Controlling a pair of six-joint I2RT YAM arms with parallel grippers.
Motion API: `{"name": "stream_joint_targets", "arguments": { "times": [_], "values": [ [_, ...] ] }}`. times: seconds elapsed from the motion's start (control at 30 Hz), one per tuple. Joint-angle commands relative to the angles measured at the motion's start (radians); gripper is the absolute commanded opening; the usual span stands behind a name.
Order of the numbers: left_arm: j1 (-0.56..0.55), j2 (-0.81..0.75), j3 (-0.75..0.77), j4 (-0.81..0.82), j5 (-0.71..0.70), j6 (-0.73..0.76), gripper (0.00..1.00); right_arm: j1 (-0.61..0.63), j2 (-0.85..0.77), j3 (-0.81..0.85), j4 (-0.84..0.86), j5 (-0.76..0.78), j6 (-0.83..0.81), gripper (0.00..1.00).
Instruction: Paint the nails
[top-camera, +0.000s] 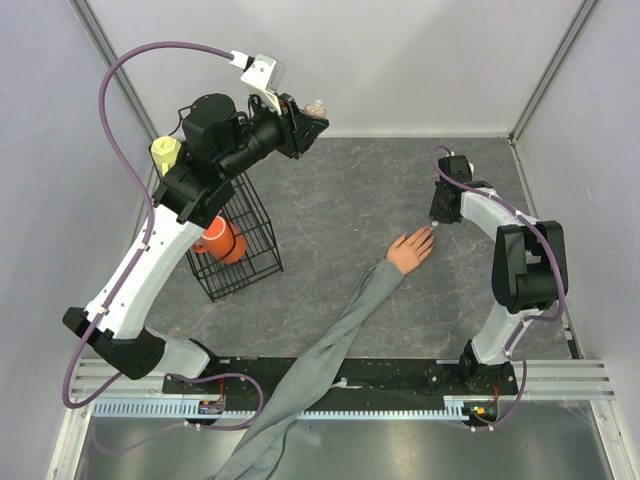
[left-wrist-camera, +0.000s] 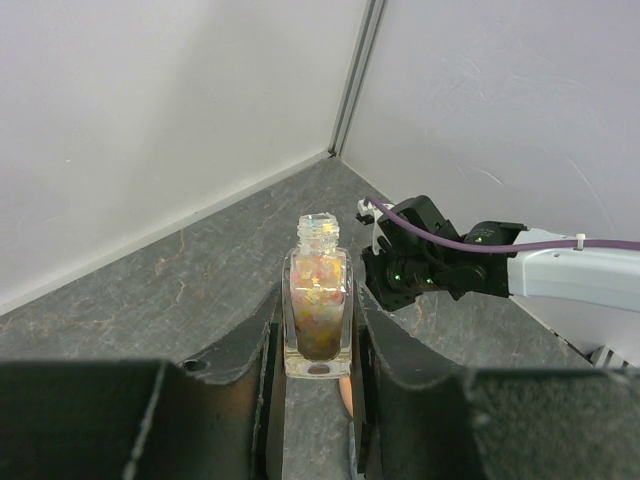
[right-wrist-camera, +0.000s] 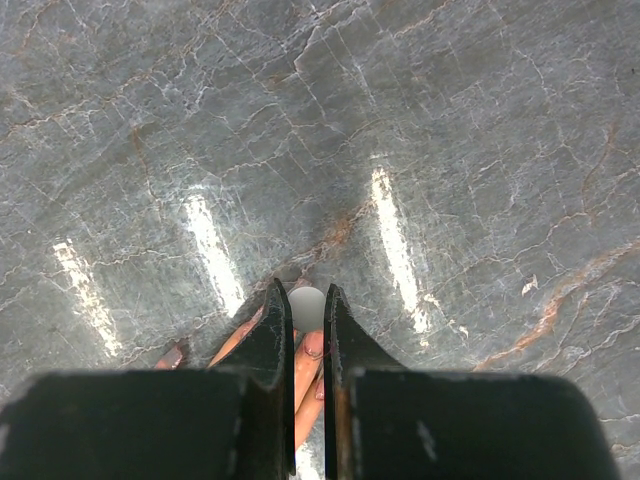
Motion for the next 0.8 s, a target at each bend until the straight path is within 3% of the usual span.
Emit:
{"name": "stream_joint_targets", "arguments": {
  "times": [0.0, 0.77],
  "values": [
    [0.007, -0.02, 0.011, 0.033, 0.019, -0.014, 0.02, -0.002, 0.015, 0.015, 0.016, 0.022, 0.003, 0.0],
    [0.007, -0.013, 0.02, 0.033, 0.019, -0.009, 0.02, -0.026, 0.032, 0.066, 0.011, 0.04, -0.009, 0.0]
  ]
}}
